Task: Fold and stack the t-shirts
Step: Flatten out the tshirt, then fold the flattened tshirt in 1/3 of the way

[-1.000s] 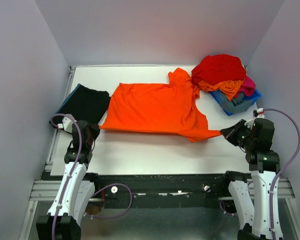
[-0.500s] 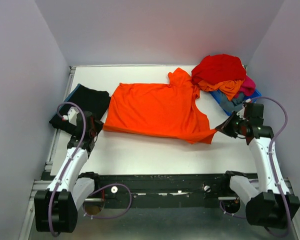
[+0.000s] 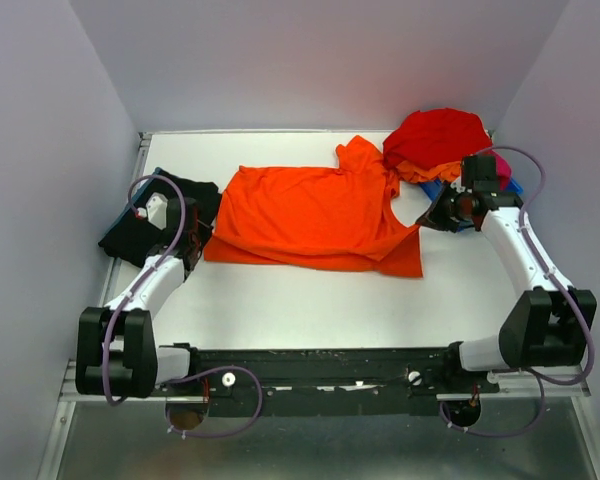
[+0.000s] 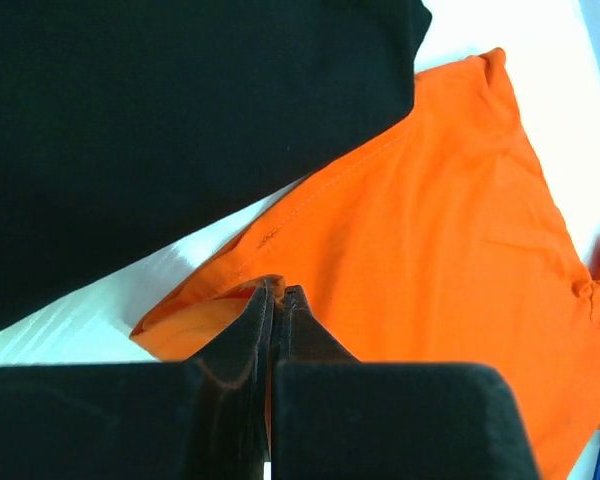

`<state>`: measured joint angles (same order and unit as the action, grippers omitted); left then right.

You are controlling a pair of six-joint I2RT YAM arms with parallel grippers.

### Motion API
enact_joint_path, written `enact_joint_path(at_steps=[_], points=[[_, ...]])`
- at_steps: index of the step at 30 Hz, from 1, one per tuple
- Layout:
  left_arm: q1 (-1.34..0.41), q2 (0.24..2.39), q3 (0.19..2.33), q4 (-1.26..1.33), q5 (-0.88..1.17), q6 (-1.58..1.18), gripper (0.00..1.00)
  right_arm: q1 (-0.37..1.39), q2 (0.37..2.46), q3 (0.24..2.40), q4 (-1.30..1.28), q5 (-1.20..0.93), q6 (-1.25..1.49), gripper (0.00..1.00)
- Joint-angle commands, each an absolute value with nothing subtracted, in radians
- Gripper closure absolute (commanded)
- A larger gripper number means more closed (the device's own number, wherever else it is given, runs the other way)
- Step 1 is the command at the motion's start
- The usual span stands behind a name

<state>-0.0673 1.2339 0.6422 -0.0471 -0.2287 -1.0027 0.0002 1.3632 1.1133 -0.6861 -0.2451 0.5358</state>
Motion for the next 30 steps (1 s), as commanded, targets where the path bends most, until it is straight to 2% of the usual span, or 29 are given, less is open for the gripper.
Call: enact_joint_path(at_steps=[1, 9, 13, 20, 30], points=[[-0.072, 1.307, 0.696, -0.011, -0.262, -1.019, 1.00, 0.000, 1.452, 1.221, -0.725, -0.131, 0.540, 0.99], [-0.081, 1.374, 0.741, -0.005, -0.255, -1.028, 1.00, 0.000, 1.580, 1.364, -0.785, -0.055, 0.523, 0.99], [-0.104, 1.416, 0.771, 0.025, -0.258, -1.037, 1.00, 0.000, 1.618, 1.387, -0.788, -0.041, 0.523, 0.99], [-0.107, 1.489, 0.868, -0.075, -0.314, -1.009, 1.00, 0.000, 1.670, 1.434, -0.785, -0.064, 0.502, 0.99], [-0.107, 1.542, 0.896, -0.072, -0.308, -1.025, 1.00, 0.000, 1.741, 1.516, -0.821, -0.038, 0.494, 0.99]])
